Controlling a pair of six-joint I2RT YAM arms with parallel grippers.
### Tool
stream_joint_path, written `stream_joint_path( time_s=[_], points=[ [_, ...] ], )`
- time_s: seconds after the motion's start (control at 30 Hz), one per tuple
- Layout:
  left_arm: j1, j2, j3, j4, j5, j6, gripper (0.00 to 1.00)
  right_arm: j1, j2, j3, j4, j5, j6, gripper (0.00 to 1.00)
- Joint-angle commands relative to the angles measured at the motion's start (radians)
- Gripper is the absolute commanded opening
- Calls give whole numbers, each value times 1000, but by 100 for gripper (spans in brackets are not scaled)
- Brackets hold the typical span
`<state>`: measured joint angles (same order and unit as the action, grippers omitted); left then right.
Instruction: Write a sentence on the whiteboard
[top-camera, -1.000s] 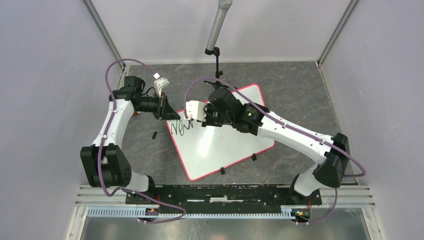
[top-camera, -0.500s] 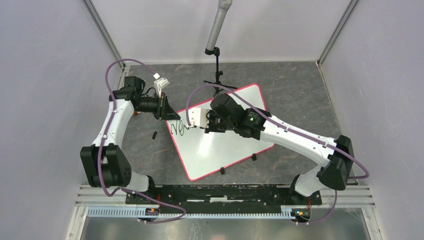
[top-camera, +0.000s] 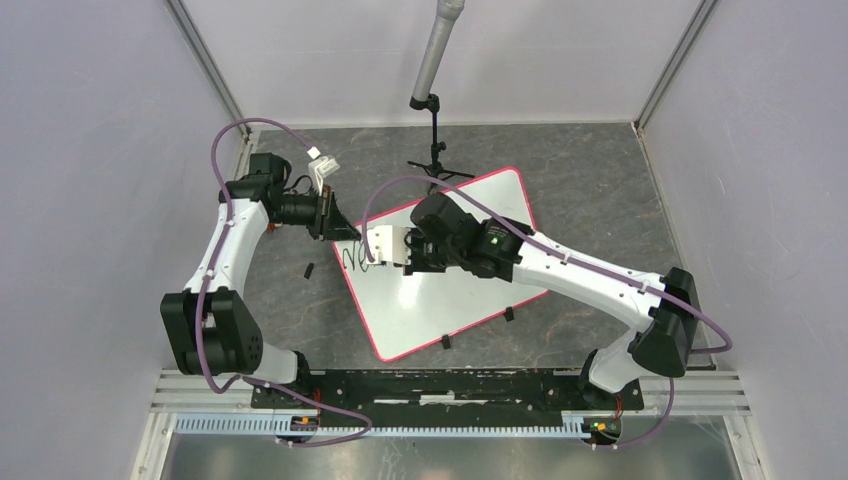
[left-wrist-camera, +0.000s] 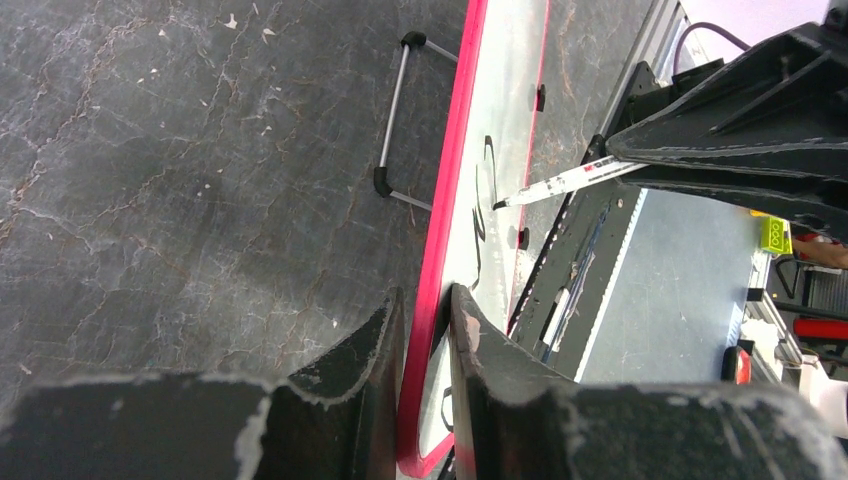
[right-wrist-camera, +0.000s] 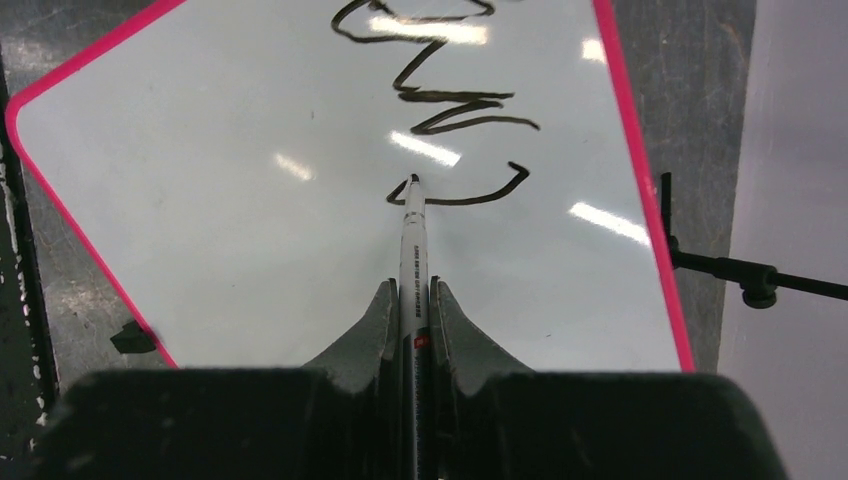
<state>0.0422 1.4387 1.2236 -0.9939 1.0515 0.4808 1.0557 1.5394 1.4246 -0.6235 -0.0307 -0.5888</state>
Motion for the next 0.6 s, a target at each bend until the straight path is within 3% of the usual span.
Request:
stream_joint_path(
  time_s=[0.0,0.57],
  points=[
    [-28,-9,-18,6,-38,11,3,1,0,107,31,-5,11,0],
    [-30,-17,-19,6,-41,9,3,-33,40,113,83,157,3,0]
  ],
)
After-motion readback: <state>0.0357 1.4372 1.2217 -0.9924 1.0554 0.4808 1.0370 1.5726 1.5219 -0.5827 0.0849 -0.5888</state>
